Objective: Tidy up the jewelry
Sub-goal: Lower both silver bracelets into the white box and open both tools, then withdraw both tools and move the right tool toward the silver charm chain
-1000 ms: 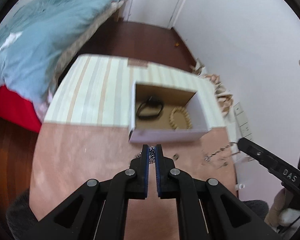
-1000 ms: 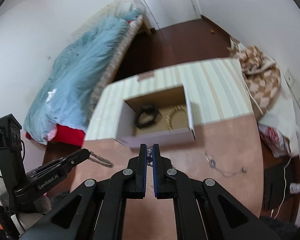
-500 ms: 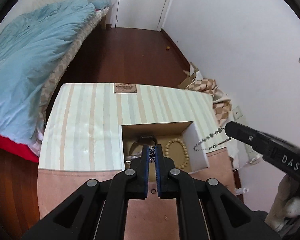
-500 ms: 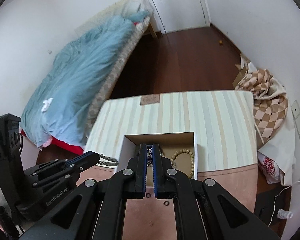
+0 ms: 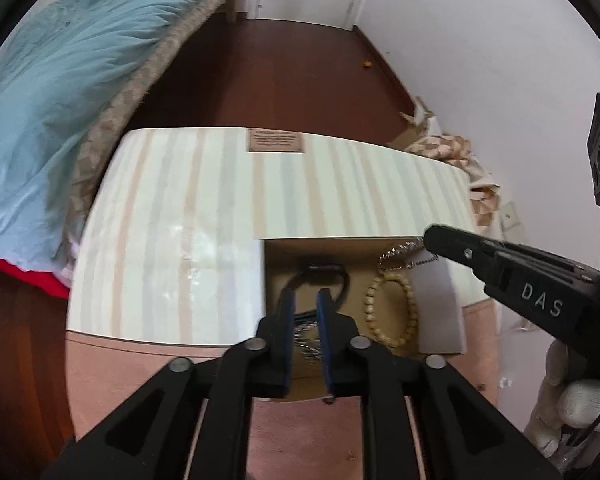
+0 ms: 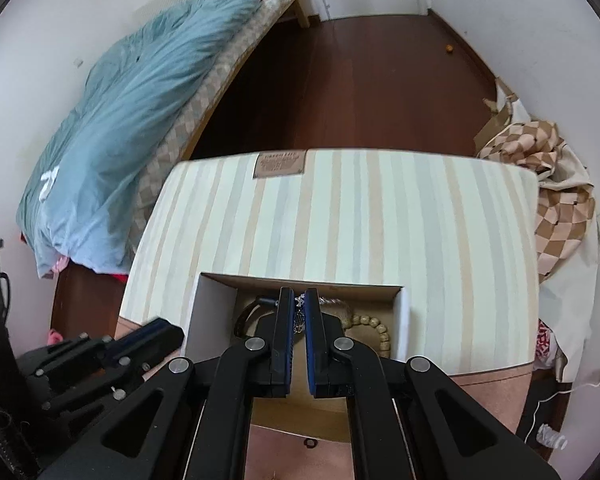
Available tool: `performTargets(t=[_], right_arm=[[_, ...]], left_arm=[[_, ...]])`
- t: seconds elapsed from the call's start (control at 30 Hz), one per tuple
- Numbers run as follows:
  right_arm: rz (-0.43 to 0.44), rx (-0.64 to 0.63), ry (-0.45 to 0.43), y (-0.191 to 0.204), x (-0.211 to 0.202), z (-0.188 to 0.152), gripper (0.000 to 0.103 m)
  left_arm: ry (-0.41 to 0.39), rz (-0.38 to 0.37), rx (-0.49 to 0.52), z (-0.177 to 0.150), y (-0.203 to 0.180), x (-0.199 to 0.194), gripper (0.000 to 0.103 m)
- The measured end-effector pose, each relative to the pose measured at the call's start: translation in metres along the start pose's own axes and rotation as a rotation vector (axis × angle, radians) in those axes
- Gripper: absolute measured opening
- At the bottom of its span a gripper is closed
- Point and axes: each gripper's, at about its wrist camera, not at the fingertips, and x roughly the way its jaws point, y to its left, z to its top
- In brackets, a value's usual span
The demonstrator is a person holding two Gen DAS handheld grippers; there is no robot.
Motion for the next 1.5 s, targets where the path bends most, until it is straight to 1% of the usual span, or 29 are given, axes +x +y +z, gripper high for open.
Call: performTargets(t=[0.07,0.1,0.13,0.17,0.2,0.23,0.27,0.3,0.33,0.37,0.43,0.5,0.57,0.7,0.8,0.9,1.03,1.3,1.5], right_arm=[[0.025,0.015,0.068,-0.002,0.011,-0.001,0.006],[0.025,0.019,0.090,-0.001,0.016,-0.002,0.006],[0.023,0.022,0.116,-0.003,0.019,-0.004,0.006],[0.018,0.026,0.132,-0.004,0.021,-0.008,0.010],[0.005,0.027,0.135,-0.006,0.020,-0.010,0.021],[-0.007,0.026,0.131,-0.008,0.019,-0.013,0.029],[-0.020,0.024,0.124,-0.009,0.017,-0.016,0.046],[-0.039,0.020,0.116,-0.010,0.013,-0.020,0.058],[-0.057,0.015,0.106,-0.011,0.009,-0.023,0.061],[-0.082,0.005,0.094,-0.011,0.005,-0.028,0.064],[-0.140,-0.017,0.062,-0.011,-0.005,-0.035,0.067],[-0.207,-0.038,0.035,-0.012,-0.013,-0.043,0.092],[-0.259,-0.046,0.009,-0.013,-0.019,-0.054,0.099],[-0.329,-0.042,-0.008,-0.016,-0.024,-0.072,0.100],[-0.353,-0.031,-0.020,-0.018,-0.028,-0.084,0.100],[-0.358,-0.024,-0.038,-0.017,-0.036,-0.092,0.100],[-0.362,-0.022,-0.077,-0.012,-0.056,-0.100,0.100],[-0.380,-0.031,-0.181,0.008,-0.106,-0.121,0.100],[-0.392,-0.025,-0.260,0.020,-0.146,-0.140,0.100]], left_arm=[[-0.014,0.042,-0.013,0.000,0.007,-0.002,0.074],[-0.029,0.057,-0.023,-0.001,0.010,-0.004,0.080],[-0.040,0.064,-0.029,-0.001,0.013,-0.006,0.080],[-0.047,0.080,-0.037,-0.002,0.017,-0.008,0.080],[-0.043,0.096,-0.041,-0.003,0.021,-0.008,0.080],[-0.039,0.115,-0.043,-0.004,0.023,-0.008,0.081],[-0.036,0.135,-0.043,-0.006,0.026,-0.008,0.084],[-0.034,0.152,-0.043,-0.008,0.028,-0.008,0.088],[-0.033,0.162,-0.043,-0.010,0.029,-0.009,0.096],[-0.034,0.171,-0.043,-0.012,0.030,-0.009,0.101],[-0.044,0.201,-0.044,-0.017,0.031,-0.011,0.101],[-0.048,0.224,-0.044,-0.025,0.031,-0.014,0.101],[-0.050,0.242,-0.040,-0.030,0.029,-0.015,0.103],[-0.041,0.246,-0.025,-0.043,0.022,-0.014,0.103],[-0.035,0.249,-0.015,-0.050,0.016,-0.015,0.103],[-0.037,0.242,-0.011,-0.055,0.011,-0.020,0.103],[-0.070,0.237,-0.015,-0.061,0.003,-0.041,0.103],[-0.133,0.218,-0.004,-0.077,-0.015,-0.087,0.103],[-0.186,0.219,0.002,-0.091,-0.021,-0.120,0.103]])
